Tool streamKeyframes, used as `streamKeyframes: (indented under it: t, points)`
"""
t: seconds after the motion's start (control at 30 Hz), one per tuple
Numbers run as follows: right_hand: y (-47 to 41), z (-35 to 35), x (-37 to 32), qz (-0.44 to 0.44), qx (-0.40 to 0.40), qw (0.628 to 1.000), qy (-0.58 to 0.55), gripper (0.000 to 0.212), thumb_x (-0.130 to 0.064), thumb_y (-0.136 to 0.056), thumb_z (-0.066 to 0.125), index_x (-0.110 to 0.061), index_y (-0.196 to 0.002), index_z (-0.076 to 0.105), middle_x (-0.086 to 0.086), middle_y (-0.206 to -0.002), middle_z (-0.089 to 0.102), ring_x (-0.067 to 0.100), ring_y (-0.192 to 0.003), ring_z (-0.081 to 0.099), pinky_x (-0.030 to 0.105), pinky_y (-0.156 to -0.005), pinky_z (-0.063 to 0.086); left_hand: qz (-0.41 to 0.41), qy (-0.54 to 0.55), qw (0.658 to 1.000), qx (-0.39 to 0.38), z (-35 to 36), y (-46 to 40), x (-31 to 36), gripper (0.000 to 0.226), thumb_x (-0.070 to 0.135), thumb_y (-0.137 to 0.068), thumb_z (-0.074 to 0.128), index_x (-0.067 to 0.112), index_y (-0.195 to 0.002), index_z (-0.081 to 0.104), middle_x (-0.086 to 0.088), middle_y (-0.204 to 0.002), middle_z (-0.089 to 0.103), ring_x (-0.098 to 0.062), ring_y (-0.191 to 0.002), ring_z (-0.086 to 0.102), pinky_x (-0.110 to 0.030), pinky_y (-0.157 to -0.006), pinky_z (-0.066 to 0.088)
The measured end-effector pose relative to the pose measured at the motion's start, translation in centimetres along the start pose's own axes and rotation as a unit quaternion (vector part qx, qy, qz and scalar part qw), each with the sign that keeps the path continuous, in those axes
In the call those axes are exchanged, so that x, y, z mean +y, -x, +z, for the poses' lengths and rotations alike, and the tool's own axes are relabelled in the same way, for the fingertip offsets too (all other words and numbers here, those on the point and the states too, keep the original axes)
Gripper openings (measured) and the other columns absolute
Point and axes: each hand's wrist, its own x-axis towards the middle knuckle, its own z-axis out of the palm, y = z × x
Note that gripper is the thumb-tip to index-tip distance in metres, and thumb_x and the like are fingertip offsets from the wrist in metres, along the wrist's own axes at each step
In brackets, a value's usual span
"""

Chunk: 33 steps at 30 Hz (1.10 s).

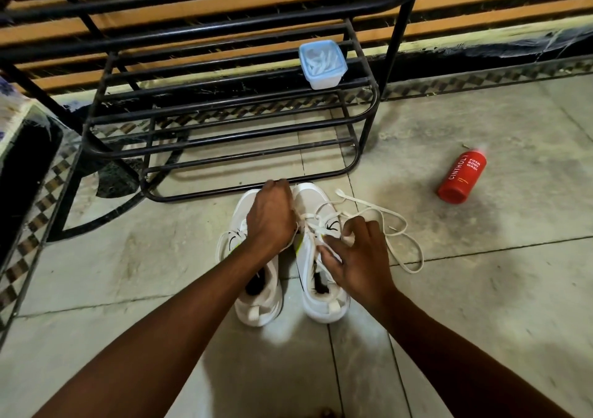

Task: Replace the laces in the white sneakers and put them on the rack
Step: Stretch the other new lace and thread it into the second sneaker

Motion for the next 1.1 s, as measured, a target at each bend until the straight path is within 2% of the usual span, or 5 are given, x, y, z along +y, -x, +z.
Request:
streamKeyframes:
  t: [0.3, 0.53, 0.73, 0.97, 1.1]
  points:
    - [0.3, 0.5, 0.3, 0.022, -0.049, 0.999, 0.008, 0.038, -0.053, -0.095, 0.056, -0.026, -0.117, 0.070, 0.006, -0.095, 0.052, 0.033, -0.088, 0.052, 0.044, -0.069, 0.045, -0.090, 0.499, 0.861, 0.027, -4.3, -2.8, -1.0, 0.022, -0.006, -0.102, 0.031, 0.011, -0.099, 0.044, -0.009, -0.081, 0.063, -0.022, -0.067, 0.064, -0.044, -0.066, 0.058]
    - [0.3, 0.8, 0.5, -0.006, -0.054, 0.998, 0.028, 0.041, -0.053, -0.099, 0.050, -0.024, -0.120, 0.070, 0.007, -0.119, 0.060, 0.033, -0.098, 0.057, 0.043, -0.070, 0.046, 0.332, -0.127, 0.929, -0.104, -1.4, -2.5, -4.2, 0.018, 0.025, -0.091, 0.065, 0.016, -0.106, 0.068, -0.006, -0.118, 0.050, -0.025, -0.102, 0.043, -0.041, -0.084, 0.047]
    - [0.0, 0.5, 0.5, -0.017, -0.064, 0.996, 0.055, 0.039, -0.050, -0.099, 0.051, -0.023, -0.119, 0.070, 0.006, -0.121, 0.060, 0.031, -0.096, 0.055, 0.041, -0.069, 0.045, 0.347, -0.161, 0.924, -0.003, -2.0, -2.3, -2.8, 0.020, 0.025, -0.090, 0.052, 0.018, -0.102, 0.065, -0.002, -0.126, 0.054, -0.027, -0.111, 0.044, -0.039, -0.083, 0.034]
    - [0.2, 0.6, 0.3, 0.001, -0.065, 0.996, 0.062, 0.036, -0.048, -0.097, 0.054, -0.023, -0.117, 0.070, 0.006, -0.121, 0.060, 0.033, -0.101, 0.055, 0.041, -0.068, 0.043, 0.012, 0.532, 0.846, 0.033, -6.5, -2.3, 0.3, 0.017, 0.013, -0.112, 0.040, 0.012, -0.095, 0.042, -0.002, -0.069, 0.053, -0.018, -0.051, 0.049, -0.027, -0.050, 0.039]
    - [0.2, 0.6, 0.2, 0.003, -0.065, 0.996, 0.064, 0.036, -0.049, -0.096, 0.054, -0.024, -0.116, 0.071, 0.006, -0.118, 0.061, 0.033, -0.100, 0.055, 0.038, -0.067, 0.042, 0.356, -0.072, 0.931, 0.015, -6.8, -2.5, -1.7, 0.006, 0.024, -0.101, 0.047, 0.021, -0.101, 0.052, 0.003, -0.081, 0.057, -0.021, -0.067, 0.056, -0.030, -0.051, 0.036]
